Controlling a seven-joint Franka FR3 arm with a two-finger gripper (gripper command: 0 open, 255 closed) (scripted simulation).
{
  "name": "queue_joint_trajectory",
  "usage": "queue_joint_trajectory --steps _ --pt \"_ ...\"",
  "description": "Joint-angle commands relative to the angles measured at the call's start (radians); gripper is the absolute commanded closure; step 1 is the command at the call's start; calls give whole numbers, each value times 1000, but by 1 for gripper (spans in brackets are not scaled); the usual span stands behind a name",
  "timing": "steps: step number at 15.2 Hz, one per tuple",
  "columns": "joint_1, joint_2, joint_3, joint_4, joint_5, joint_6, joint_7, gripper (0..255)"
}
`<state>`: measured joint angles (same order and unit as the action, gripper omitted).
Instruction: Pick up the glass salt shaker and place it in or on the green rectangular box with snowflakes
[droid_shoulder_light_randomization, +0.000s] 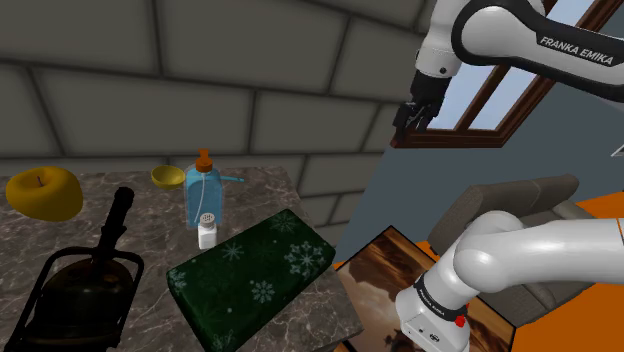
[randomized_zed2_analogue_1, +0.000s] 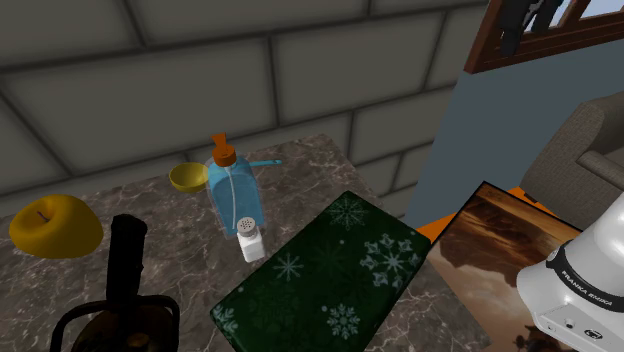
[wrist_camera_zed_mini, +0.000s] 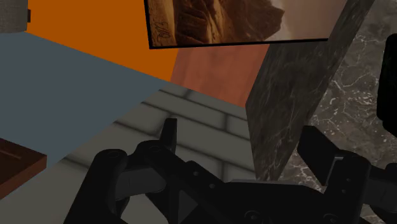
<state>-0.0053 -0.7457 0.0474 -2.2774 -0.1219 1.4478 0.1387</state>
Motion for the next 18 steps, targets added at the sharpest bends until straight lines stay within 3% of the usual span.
queue_joint_trajectory --steps 1,10,18 --pt "0 0 0 0 0 0 0 0" --pt "58 116 143 -47 128 170 178 0" --pt "97 290 273 -11 197 329 329 0"
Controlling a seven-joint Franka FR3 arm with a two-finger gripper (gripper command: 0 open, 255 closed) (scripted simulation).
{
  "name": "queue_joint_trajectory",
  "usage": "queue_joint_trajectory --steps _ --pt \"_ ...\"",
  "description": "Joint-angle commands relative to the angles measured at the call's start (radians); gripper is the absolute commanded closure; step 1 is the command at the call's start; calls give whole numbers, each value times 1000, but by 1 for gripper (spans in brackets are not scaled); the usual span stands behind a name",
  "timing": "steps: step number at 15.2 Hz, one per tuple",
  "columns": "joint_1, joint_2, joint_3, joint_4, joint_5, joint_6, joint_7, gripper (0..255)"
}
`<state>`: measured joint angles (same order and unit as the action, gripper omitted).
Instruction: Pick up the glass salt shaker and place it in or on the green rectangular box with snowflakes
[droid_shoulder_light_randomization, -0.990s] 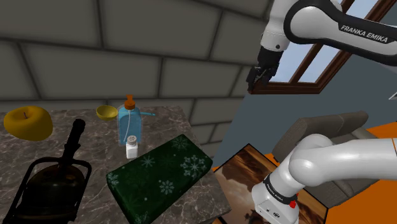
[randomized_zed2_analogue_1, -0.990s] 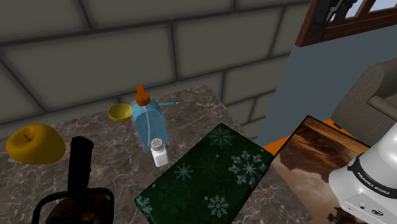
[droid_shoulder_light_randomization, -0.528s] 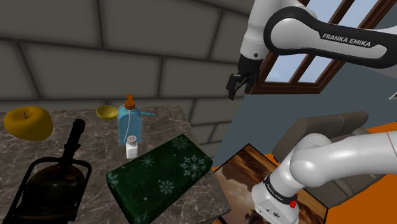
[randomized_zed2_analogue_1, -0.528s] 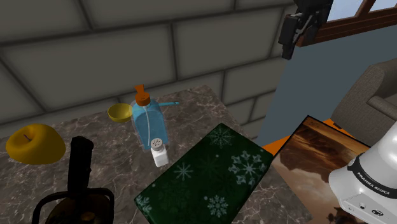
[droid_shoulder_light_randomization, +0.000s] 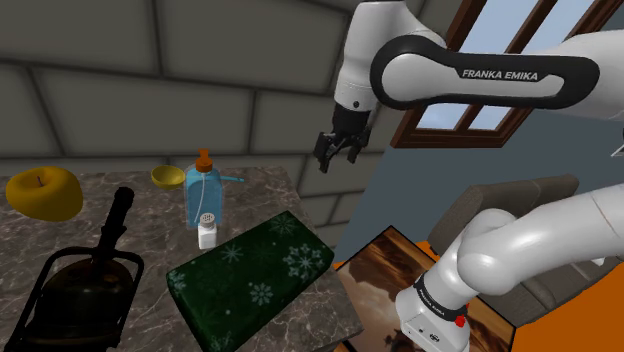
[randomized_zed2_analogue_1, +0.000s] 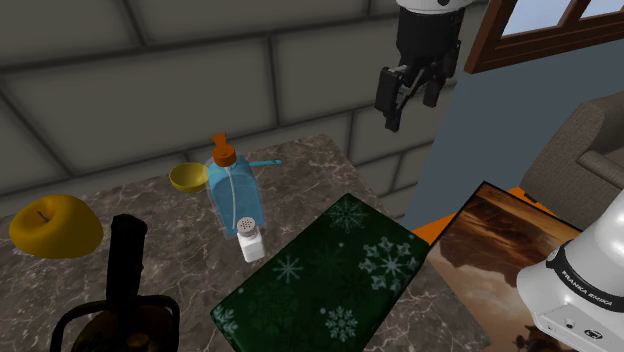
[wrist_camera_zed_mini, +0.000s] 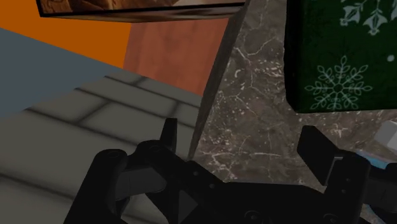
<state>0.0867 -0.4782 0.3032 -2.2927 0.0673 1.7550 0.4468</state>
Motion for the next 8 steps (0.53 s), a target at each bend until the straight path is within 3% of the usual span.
queue_joint_trajectory --steps 1,8 --pt "9 49 33 14 11 42 40 0" --pt "30 254 142 115 -1 165 183 0"
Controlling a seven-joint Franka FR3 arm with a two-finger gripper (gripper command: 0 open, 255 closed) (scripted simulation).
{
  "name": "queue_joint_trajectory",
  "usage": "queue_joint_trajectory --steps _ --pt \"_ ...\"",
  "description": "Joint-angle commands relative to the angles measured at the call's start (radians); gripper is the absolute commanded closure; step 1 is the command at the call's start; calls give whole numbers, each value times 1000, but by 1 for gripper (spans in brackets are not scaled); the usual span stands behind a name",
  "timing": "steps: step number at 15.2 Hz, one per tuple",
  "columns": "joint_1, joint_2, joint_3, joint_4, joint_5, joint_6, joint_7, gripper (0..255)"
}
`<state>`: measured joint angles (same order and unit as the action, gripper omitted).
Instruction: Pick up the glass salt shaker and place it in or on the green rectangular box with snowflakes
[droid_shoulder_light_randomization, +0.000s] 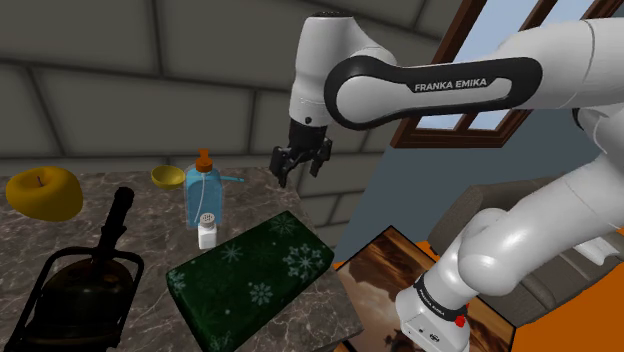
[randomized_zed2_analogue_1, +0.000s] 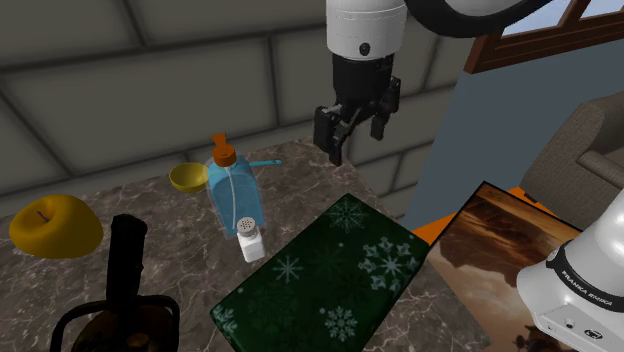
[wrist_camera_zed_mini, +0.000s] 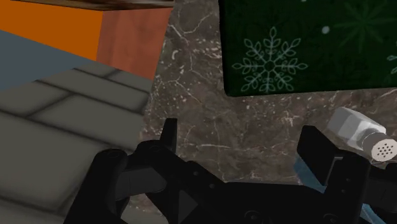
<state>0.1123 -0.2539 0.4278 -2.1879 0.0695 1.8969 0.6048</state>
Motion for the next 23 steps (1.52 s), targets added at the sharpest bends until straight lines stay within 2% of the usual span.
queue_joint_trajectory --steps 1,8,15,23 --pt "8 63 31 30 -12 38 47 0" --pt "50 312 109 198 -115 117 213 0" --pt "150 576 124 429 -255 134 363 0" --pt "159 617 109 379 -283 220 381 0"
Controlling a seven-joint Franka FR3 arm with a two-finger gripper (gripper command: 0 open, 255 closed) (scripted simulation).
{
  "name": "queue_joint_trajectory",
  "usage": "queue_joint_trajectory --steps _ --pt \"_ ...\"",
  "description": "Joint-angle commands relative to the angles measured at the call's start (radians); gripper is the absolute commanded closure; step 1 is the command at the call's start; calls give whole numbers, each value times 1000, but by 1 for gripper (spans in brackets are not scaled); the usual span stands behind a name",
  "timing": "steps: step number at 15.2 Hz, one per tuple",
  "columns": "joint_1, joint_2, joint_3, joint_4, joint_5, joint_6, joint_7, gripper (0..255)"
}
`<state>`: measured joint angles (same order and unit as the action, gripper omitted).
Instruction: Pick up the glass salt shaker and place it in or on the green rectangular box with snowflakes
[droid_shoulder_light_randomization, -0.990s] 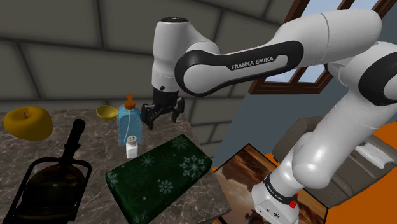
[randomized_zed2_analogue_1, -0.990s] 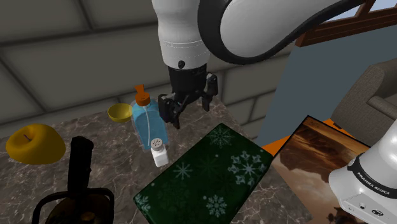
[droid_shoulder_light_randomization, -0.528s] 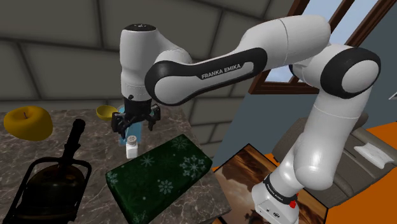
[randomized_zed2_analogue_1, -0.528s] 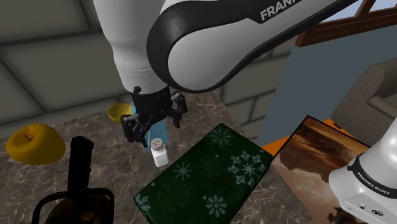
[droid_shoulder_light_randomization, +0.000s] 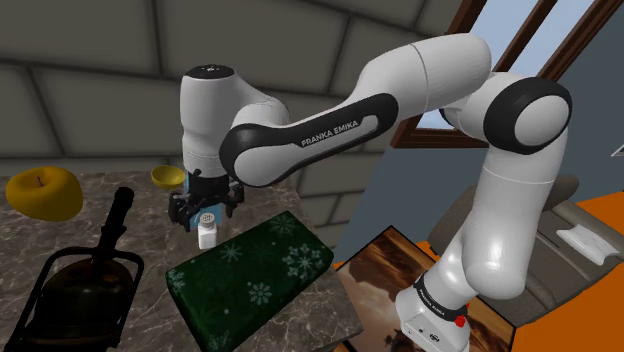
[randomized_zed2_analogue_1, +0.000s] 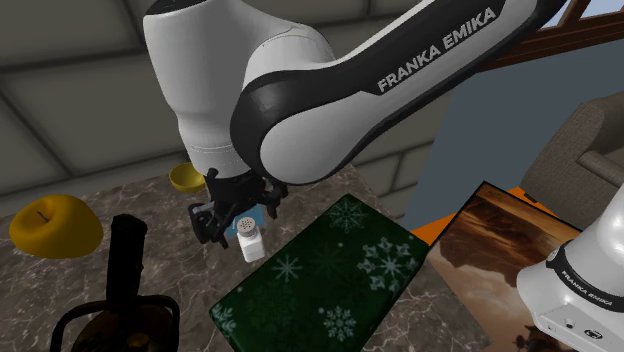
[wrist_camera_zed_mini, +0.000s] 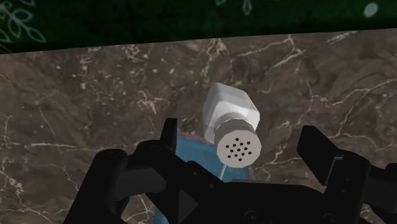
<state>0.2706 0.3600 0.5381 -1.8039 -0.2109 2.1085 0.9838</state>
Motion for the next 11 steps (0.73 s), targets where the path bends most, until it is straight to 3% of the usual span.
queue_joint_trajectory --steps 1,8,9,11 --pt "1 3 -1 -5 -3 8 2 0" --pt "1 3 -1 -5 -3 8 2 0" --pt "1 3 -1 -5 -3 8 2 255" --pt "1 3 -1 -5 -3 8 2 255"
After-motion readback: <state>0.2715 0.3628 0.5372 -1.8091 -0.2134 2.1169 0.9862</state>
